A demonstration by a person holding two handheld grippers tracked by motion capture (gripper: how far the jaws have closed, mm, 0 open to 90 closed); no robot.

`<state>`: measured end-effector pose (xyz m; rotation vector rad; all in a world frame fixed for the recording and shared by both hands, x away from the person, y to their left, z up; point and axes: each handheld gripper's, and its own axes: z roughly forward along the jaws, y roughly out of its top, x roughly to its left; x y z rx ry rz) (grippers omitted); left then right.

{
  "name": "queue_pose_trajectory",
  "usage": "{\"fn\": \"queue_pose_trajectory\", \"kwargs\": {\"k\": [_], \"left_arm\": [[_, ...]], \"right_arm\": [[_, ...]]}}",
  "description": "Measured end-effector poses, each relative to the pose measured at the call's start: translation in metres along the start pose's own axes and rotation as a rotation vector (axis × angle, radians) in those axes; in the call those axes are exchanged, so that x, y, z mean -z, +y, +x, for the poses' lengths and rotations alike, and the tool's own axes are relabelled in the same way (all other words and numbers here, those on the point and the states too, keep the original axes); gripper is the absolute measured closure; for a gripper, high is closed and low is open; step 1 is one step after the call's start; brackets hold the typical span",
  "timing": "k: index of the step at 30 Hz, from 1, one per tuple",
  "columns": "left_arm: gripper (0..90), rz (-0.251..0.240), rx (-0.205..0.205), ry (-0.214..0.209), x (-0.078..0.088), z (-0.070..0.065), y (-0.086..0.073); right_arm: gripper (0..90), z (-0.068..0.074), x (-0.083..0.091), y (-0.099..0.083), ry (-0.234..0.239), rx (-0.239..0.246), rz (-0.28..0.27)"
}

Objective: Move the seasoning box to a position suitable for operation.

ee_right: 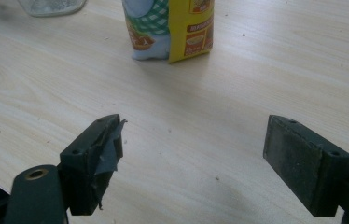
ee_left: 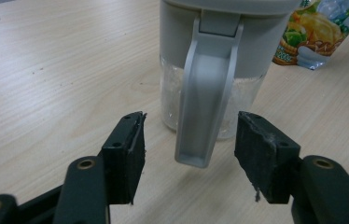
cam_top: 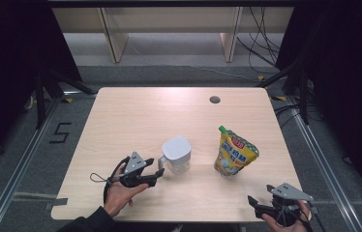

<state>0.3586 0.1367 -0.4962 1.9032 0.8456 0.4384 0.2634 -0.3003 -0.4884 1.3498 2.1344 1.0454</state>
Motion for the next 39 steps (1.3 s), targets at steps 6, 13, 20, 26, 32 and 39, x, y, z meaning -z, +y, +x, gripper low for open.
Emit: {"fn": "queue_pose_trajectory", "kwargs": {"k": [6,13,20,26,32,39], "left_arm": [[59.2,-0.01,-0.033,-0.004,-0.009,0.001,0.006],[67.4,-0.001,-0.08,-0.008,-0.012,0.001,0.01],[67.8,0.003,-0.053,0.029,-0.011,0.012,0.009],[69.0,0.002,-0.075,0.016,-0.016,0.02,0.011],[69.1,0.001,-0.079,-0.004,-0.015,0.02,0.011],[69.1,0.007,-0.104,-0.071,-0.008,0.012,0.008]], "right_arm": [[21.0,-0.001,-0.001,0.0,0.002,0.017,0.0],[21.2,0.001,-0.001,-0.001,0.008,0.003,0.001],[21.2,0.0,-0.002,-0.001,0.008,0.012,0.002],[21.8,0.004,-0.001,-0.001,0.005,-0.019,0.015],[22.1,0.003,-0.001,-0.001,0.009,-0.018,0.015],[22.2,0.002,-0.002,-0.002,0.007,-0.007,0.003]]}}
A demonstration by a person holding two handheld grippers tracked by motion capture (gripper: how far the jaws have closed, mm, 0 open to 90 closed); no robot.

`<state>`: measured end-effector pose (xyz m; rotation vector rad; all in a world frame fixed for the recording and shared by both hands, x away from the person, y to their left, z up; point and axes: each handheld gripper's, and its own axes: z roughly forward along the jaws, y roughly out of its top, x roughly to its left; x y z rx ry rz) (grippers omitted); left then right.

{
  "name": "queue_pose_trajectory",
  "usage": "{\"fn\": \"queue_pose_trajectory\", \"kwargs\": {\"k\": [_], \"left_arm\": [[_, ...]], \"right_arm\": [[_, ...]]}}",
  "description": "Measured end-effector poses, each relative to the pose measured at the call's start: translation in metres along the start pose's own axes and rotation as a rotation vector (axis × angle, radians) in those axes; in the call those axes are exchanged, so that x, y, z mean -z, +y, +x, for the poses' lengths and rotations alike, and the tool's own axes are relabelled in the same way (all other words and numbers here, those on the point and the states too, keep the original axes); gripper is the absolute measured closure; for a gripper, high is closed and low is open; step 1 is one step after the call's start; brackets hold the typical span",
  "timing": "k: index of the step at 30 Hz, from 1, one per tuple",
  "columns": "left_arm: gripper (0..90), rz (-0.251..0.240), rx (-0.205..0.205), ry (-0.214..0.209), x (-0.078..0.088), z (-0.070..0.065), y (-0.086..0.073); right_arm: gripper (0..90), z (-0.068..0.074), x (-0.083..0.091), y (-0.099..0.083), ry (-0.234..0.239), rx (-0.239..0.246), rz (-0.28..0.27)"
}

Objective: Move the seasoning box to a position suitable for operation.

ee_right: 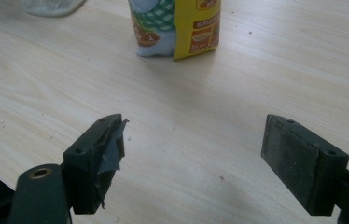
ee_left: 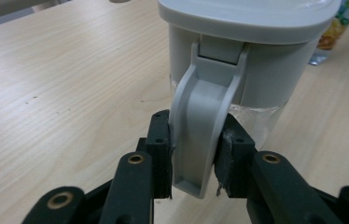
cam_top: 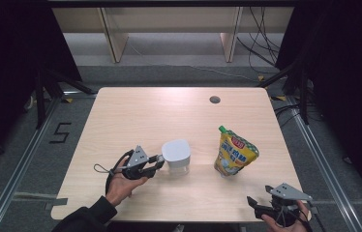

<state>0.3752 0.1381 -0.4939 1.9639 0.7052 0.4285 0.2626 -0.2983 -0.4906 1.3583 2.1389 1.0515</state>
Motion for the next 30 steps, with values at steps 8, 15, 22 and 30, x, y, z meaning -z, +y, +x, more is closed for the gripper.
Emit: {"fn": "queue_pose_trajectory", "kwargs": {"k": [8,15,22,30], "left_arm": [[69.1,0.017,-0.038,-0.048,0.009,-0.01,-0.002],[69.1,0.017,-0.05,-0.088,0.016,-0.02,-0.007],[69.0,0.026,-0.07,-0.113,0.018,-0.031,-0.007],[69.0,0.032,-0.086,-0.133,0.019,-0.037,-0.007]], "right_arm": [[22.3,-0.005,-0.001,-0.001,0.006,0.016,0.001],[22.4,-0.006,0.0,-0.001,0.01,0.012,0.002],[22.4,-0.004,-0.001,-0.001,0.0,-0.004,0.004],[22.5,-0.005,-0.003,0.0,0.012,0.014,0.009]]}}
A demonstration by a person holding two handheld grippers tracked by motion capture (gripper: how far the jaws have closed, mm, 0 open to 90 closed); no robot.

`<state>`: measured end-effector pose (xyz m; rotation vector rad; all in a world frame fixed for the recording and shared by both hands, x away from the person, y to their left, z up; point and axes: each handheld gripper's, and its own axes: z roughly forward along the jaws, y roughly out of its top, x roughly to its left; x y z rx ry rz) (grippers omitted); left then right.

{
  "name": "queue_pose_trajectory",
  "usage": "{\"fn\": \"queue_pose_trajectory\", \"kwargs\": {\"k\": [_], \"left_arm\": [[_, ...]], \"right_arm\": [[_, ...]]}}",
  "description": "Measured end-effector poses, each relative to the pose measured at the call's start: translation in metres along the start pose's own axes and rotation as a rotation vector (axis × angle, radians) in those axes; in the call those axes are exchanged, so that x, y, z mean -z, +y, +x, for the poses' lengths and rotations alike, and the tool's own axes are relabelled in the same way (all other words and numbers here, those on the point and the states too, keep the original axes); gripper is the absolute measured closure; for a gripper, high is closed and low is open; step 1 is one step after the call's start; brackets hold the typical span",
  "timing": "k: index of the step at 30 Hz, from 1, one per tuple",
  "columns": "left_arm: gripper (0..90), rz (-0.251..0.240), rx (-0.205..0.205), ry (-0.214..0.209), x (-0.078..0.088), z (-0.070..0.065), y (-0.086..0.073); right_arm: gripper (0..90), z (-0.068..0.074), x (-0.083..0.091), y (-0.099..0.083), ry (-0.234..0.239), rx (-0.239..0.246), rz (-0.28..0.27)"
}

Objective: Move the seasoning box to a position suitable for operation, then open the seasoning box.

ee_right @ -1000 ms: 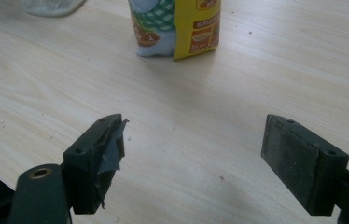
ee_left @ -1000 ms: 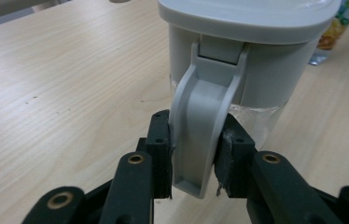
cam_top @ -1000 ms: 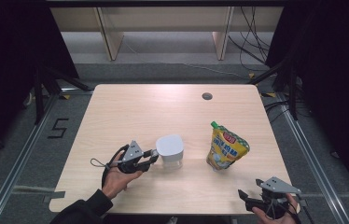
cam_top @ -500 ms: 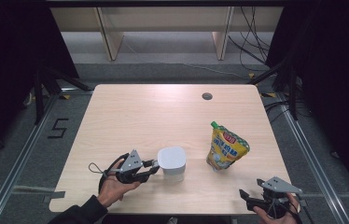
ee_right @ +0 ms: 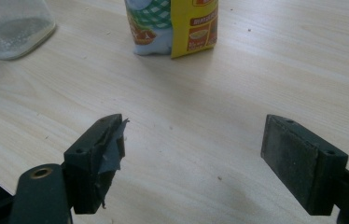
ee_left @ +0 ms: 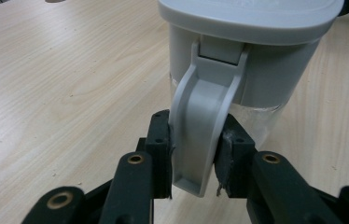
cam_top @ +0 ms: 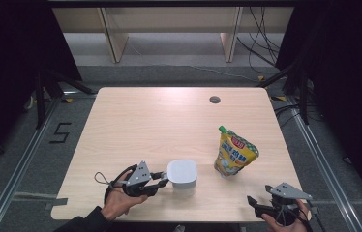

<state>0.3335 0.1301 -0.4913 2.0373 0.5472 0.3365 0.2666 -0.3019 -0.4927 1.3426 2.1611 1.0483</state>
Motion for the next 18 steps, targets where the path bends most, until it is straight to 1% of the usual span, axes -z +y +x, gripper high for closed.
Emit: {"fn": "queue_pose_trajectory", "kwargs": {"k": [1,2,3,4,5,6,7,8,9,10,11,12,13,14,15,16,17,18], "left_arm": [[69.0,-0.004,0.005,0.002,0.0,-0.001,0.0],[68.9,-0.005,0.022,-0.004,0.0,-0.002,0.0],[68.7,-0.006,0.025,0.002,0.0,-0.003,0.0],[68.4,-0.004,-0.006,-0.003,0.0,0.0,0.0],[66.8,0.004,0.034,0.001,0.002,-0.002,0.002],[64.5,0.001,0.052,-0.008,0.004,-0.003,0.003],[59.7,0.001,0.052,-0.008,0.004,-0.003,0.003],[53.2,0.023,0.041,-0.008,0.006,-0.002,0.005],[48.3,0.023,0.046,0.01,0.007,-0.003,0.007],[48.3,0.024,0.039,0.032,0.009,-0.002,0.007],[47.1,0.024,0.014,0.042,0.011,0.0,0.008],[44.3,0.024,0.049,0.021,0.012,0.001,0.008],[39.8,0.019,0.078,0.01,0.014,0.002,0.008],[37.8,0.018,0.085,0.006,0.016,0.002,0.009],[36.9,0.015,0.087,-0.008,0.018,0.002,0.009],[35.8,0.008,0.095,-0.003,0.02,0.001,0.01],[34.8,0.006,0.102,-0.016,0.022,0.0,0.011],[34.8,-0.004,0.108,-0.015,0.024,-0.001,0.012]], "right_arm": [[22.5,0.0,0.0,0.0,0.0,0.0,0.0],[22.5,0.0,0.0,0.0,-0.002,0.002,-0.001],[22.5,0.0,0.001,0.0,-0.007,0.005,0.003],[22.5,0.001,0.0,-0.001,-0.002,-0.002,-0.007],[22.6,0.0,0.001,-0.001,-0.016,0.016,-0.017],[22.6,0.0,0.001,-0.001,-0.013,0.017,-0.018],[22.6,0.0,0.001,-0.001,-0.013,0.017,-0.018],[22.6,0.005,0.002,-0.001,-0.007,-0.05,0.012],[22.6,0.005,0.001,-0.001,-0.006,-0.052,0.012],[22.6,0.005,0.001,-0.001,-0.006,-0.052,0.012],[22.6,0.0,0.0,-0.001,-0.009,-0.001,-0.012],[22.6,0.001,0.0,-0.001,-0.002,-0.01,0.003],[22.6,0.001,0.0,-0.001,-0.001,-0.011,0.004],[22.6,0.004,0.001,-0.001,-0.003,-0.039,0.015],[22.6,0.003,0.0,-0.001,-0.001,-0.026,0.0],[23.0,0.001,-0.001,0.0,0.002,0.017,-0.014],[23.2,0.002,-0.002,0.001,0.01,0.015,-0.014],[23.2,0.002,-0.002,0.001,0.01,0.015,-0.014]]}}
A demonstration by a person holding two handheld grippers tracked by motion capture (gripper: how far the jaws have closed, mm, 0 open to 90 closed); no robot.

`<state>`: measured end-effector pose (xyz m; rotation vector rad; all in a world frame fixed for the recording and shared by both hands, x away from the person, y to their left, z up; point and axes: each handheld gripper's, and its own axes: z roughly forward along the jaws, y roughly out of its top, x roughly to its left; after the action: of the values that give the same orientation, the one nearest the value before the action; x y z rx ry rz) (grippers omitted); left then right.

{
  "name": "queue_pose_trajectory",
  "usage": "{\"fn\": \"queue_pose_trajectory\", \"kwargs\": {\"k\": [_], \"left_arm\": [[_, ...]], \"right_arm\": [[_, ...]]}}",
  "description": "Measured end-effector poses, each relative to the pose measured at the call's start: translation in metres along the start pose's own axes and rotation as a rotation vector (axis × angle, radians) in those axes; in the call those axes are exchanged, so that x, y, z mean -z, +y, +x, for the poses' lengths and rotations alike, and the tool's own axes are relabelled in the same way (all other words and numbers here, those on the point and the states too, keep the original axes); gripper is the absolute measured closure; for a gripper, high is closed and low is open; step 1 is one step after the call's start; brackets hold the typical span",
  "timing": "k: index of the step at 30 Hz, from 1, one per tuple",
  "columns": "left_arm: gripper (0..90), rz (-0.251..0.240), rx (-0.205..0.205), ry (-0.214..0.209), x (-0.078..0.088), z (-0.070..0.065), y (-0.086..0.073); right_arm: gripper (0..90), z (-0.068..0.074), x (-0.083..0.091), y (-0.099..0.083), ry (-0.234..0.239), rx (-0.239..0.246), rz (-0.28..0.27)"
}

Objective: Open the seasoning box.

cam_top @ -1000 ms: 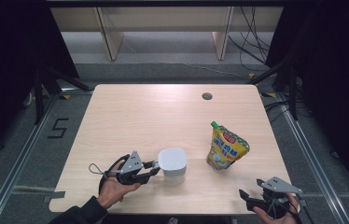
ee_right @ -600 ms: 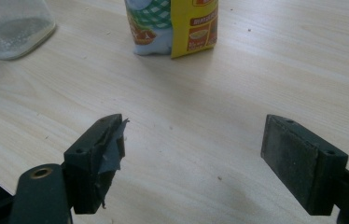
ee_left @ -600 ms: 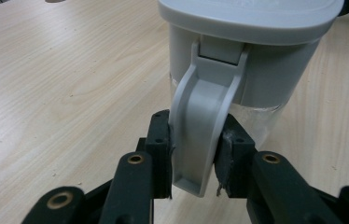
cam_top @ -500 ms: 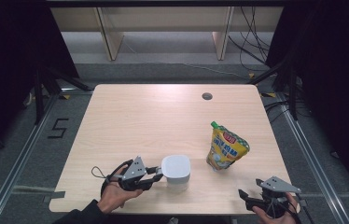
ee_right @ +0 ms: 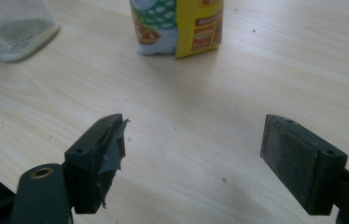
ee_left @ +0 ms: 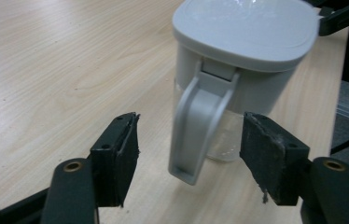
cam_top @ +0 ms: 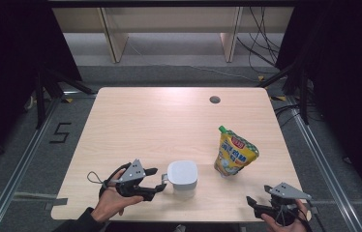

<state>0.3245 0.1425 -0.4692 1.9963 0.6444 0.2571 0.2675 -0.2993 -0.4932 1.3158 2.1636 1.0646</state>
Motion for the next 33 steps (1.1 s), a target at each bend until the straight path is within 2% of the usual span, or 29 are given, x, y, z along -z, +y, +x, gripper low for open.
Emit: {"fn": "queue_pose_trajectory", "kwargs": {"k": [1,2,3,4,7,8,11,12,14,15,16,17,19,20,21,22,23,24,26,27,28,29,33], "left_arm": [[34.1,-0.009,0.028,-0.013,0.003,-0.001,0.002],[34.1,-0.009,0.028,-0.013,0.003,-0.001,0.002],[34.4,-0.021,0.019,-0.018,0.005,-0.001,0.005],[34.8,-0.035,0.032,-0.02,0.005,-0.002,0.006],[36.0,-0.052,0.04,-0.03,0.007,-0.001,0.009],[36.4,-0.052,0.066,-0.017,0.008,0.0,0.011],[38.8,-0.061,0.06,-0.024,0.007,0.001,0.014],[42.7,-0.069,0.053,-0.034,0.007,0.002,0.016],[46.4,-0.075,0.065,-0.042,0.006,0.001,0.017],[49.1,-0.076,0.044,-0.051,0.007,0.001,0.019],[51.0,-0.076,0.044,-0.051,0.007,0.001,0.019],[51.0,-0.082,0.048,-0.052,0.008,-0.001,0.021],[58.2,-0.087,0.029,-0.044,0.011,-0.002,0.023],[63.7,-0.097,0.013,-0.05,0.013,-0.002,0.025],[66.4,-0.092,-0.004,-0.043,0.014,-0.003,0.027],[68.5,-0.092,-0.004,-0.043,0.014,-0.003,0.027],[68.5,-0.098,-0.014,-0.057,0.014,-0.002,0.028],[73.3,-0.097,-0.003,-0.045,0.014,-0.004,0.028],[78.1,-0.106,-0.029,-0.031,0.014,-0.005,0.029],[79.6,-0.108,-0.017,-0.028,0.014,-0.005,0.03],[81.0,-0.115,-0.013,-0.027,0.013,-0.005,0.031],[86.5,-0.12,-0.011,-0.035,0.013,-0.004,0.032],[88.9,-0.116,-0.035,-0.045,0.012,-0.004,0.034]], "right_arm": [[23.4,0.002,-0.001,0.001,0.011,0.001,0.008],[23.4,0.002,-0.001,0.001,0.011,0.001,0.008],[24.1,0.006,0.0,0.002,0.011,-0.028,0.013],[24.8,0.004,0.0,0.002,0.018,0.004,0.001],[25.1,0.006,0.001,0.002,0.02,-0.019,0.003],[25.9,0.005,0.001,0.002,0.014,0.021,-0.013],[26.4,0.004,0.002,0.002,0.02,0.024,-0.005],[27.8,0.006,0.002,0.001,0.021,0.029,-0.015],[28.0,0.007,0.002,0.001,0.034,0.021,-0.008],[28.7,0.011,0.004,0.001,0.039,-0.015,0.001],[28.7,0.011,0.004,0.001,0.039,-0.015,0.001],[29.1,0.008,0.003,0.002,0.029,0.04,-0.013],[29.9,0.01,0.002,0.002,0.038,0.02,-0.016],[30.2,0.009,0.003,0.002,0.034,0.035,-0.02],[30.4,0.01,0.003,0.002,0.035,0.03,-0.018],[30.4,0.01,0.003,0.002,0.035,0.03,-0.018],[30.6,0.009,0.003,0.002,0.027,0.052,-0.021],[30.8,0.011,0.002,0.001,0.039,0.015,-0.013],[31.5,0.011,0.002,0.001,0.048,0.016,-0.006],[32.0,0.014,0.003,0.001,0.046,-0.001,0.001],[34.0,0.011,0.002,0.002,0.052,0.034,-0.01],[36.7,0.012,0.001,0.002,0.053,0.037,-0.014],[38.2,0.013,0.0,0.003,0.065,0.058,-0.017]]}}
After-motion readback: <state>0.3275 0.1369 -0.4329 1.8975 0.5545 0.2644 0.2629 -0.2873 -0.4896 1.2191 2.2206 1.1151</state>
